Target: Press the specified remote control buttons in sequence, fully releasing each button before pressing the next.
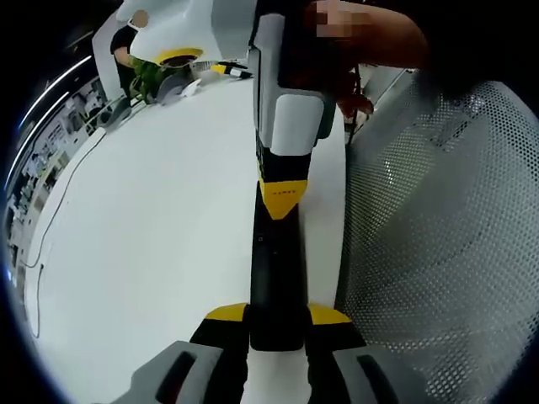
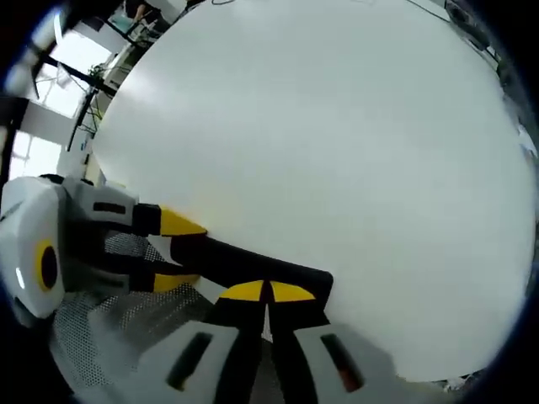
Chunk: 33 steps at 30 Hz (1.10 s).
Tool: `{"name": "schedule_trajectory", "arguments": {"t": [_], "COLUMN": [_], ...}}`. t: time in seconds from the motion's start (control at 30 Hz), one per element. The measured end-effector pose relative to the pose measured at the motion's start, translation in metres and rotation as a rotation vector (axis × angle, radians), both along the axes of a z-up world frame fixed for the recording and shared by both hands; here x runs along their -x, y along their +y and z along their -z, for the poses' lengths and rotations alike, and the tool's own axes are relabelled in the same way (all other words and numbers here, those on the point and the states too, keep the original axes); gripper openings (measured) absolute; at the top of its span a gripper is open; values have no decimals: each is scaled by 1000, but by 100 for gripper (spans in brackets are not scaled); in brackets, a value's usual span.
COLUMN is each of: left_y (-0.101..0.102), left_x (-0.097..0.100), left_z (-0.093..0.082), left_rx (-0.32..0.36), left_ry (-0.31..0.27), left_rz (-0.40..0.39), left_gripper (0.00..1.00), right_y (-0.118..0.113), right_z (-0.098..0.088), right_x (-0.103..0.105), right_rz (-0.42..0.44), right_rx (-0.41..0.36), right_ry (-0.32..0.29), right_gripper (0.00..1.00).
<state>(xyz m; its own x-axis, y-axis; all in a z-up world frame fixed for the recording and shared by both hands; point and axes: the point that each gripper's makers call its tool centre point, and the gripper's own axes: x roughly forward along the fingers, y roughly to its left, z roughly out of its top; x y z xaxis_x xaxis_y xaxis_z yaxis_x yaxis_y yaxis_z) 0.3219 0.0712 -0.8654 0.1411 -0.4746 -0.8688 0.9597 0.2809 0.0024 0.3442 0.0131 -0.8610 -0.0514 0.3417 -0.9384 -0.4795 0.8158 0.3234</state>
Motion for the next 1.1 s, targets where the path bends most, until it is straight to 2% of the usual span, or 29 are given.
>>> {"name": "schedule_trajectory", "arguments": {"t": [0.17,0.53,0.63,0.8,0.9,1.1], "left_y": [-1,-1,-2,-4,-4,-4], "left_x": [0,0,1,1,1,1], "left_z": [0,0,0,0,0,0], "left_rx": [12,23,24,25,27,25], "left_ry": [-8,-11,-12,-11,-9,-9], "left_rz": [13,8,16,16,10,14], "left_gripper": [25,25,24,24,24,24], "right_y": [-2,-1,4,12,17,22], "right_z": [-1,-2,-4,-9,-10,-6], "right_x": [0,0,0,-8,-9,-5], "right_rz": [29,67,86,98,101,81], "right_rx": [-33,-41,-77,-134,-163,-156], "right_ry": [4,44,60,16,15,25], "right_gripper": [0,0,0,0,0,0]}}
